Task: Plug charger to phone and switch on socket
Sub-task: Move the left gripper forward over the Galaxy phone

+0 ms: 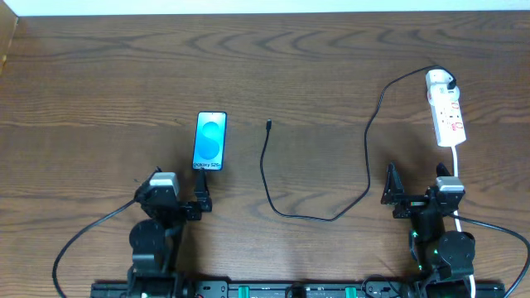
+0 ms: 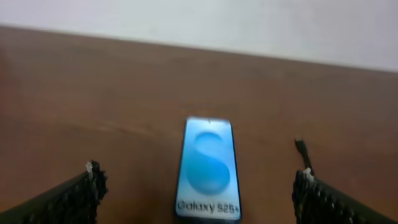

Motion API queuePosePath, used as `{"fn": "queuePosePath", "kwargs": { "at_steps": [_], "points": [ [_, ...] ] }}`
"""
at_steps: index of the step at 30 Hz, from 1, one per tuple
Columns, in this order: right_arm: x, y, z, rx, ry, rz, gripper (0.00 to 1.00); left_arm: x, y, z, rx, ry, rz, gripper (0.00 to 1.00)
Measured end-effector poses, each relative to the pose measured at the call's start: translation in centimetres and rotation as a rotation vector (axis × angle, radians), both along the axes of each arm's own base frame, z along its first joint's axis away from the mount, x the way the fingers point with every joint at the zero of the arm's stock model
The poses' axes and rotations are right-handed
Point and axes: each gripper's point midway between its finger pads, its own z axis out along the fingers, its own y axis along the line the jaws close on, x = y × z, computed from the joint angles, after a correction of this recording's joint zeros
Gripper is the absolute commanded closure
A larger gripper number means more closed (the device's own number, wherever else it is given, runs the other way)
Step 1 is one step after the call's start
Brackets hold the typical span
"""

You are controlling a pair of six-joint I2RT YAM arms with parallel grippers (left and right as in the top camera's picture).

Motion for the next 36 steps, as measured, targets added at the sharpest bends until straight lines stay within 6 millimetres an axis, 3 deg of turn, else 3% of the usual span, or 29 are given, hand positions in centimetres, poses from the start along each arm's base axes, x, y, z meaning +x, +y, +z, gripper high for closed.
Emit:
{"fn": "queuePosePath", "kwargs": {
  "at_steps": [6,12,27,36],
  "points": [
    [0.0,0.0,0.0,0.000,0.002,0.001,0.01,1.4,-0.8,2.5,-0.010,0.077,-0.042,0.02],
    [0.0,0.0,0.0,0.000,0.001,0.000,0.01,4.2,-1.8,4.5,-0.028,0.198,-0.095,0.02],
    [0.0,0.0,0.0,0.000,0.001,0.000,0.01,10.3,-2.6,3.7,-0.033,0.617,-0.128,0.02],
    [0.0,0.0,0.0,0.000,0.001,0.000,0.01,12.3,-3.5,1.9,-0.025,0.794,-0.150,0.02]
  ]
}}
